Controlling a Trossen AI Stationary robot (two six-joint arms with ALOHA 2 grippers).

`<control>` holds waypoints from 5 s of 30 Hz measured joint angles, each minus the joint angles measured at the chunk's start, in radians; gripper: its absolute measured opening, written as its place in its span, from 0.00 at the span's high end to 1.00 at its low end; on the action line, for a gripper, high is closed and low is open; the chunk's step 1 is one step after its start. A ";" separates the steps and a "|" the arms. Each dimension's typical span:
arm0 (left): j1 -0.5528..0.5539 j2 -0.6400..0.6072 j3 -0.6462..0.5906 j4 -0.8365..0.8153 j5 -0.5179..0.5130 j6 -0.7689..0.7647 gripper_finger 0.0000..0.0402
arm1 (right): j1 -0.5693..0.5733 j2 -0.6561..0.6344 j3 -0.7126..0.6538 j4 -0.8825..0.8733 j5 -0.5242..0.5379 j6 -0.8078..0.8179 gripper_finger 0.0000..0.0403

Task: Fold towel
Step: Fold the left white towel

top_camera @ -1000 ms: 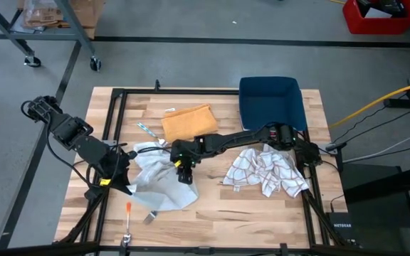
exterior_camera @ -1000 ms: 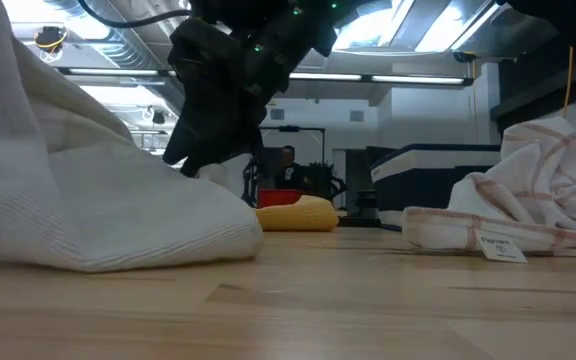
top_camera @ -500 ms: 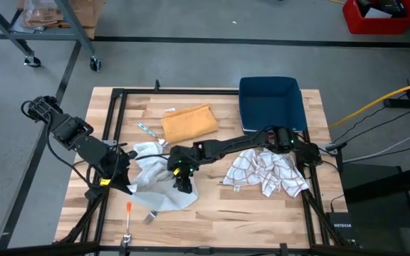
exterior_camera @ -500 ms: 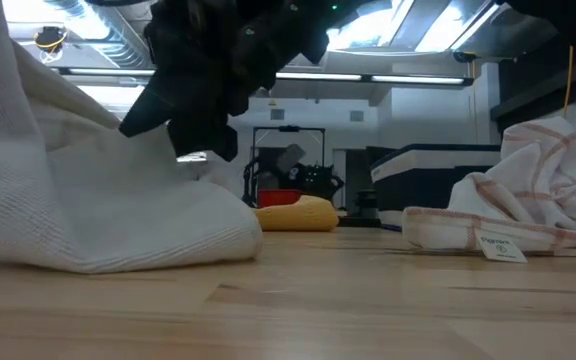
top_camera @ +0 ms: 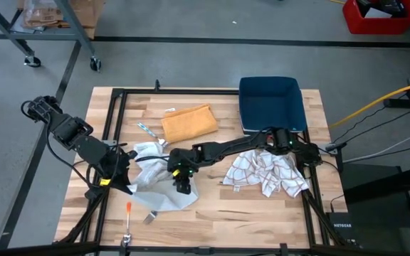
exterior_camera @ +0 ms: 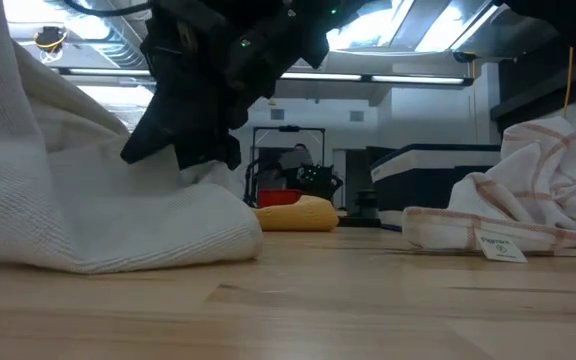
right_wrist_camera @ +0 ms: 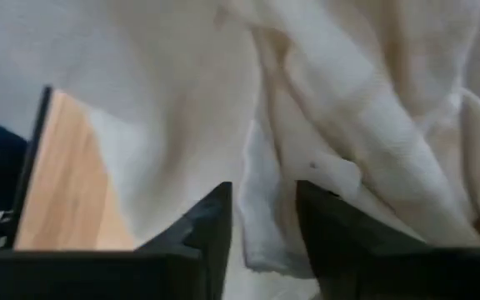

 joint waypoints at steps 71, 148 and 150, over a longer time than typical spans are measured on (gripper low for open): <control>0.280 -0.130 0.009 1.634 -0.510 0.906 1.00 | -0.001 -0.930 0.001 0.538 0.788 -0.501 0.99; 0.279 -0.223 0.025 1.127 -0.347 0.898 1.00 | -0.047 -0.935 0.002 0.353 0.443 -0.441 0.99; 0.279 -0.234 0.024 1.066 -0.405 0.947 1.00 | -0.048 -0.933 0.002 0.318 0.496 -0.510 0.99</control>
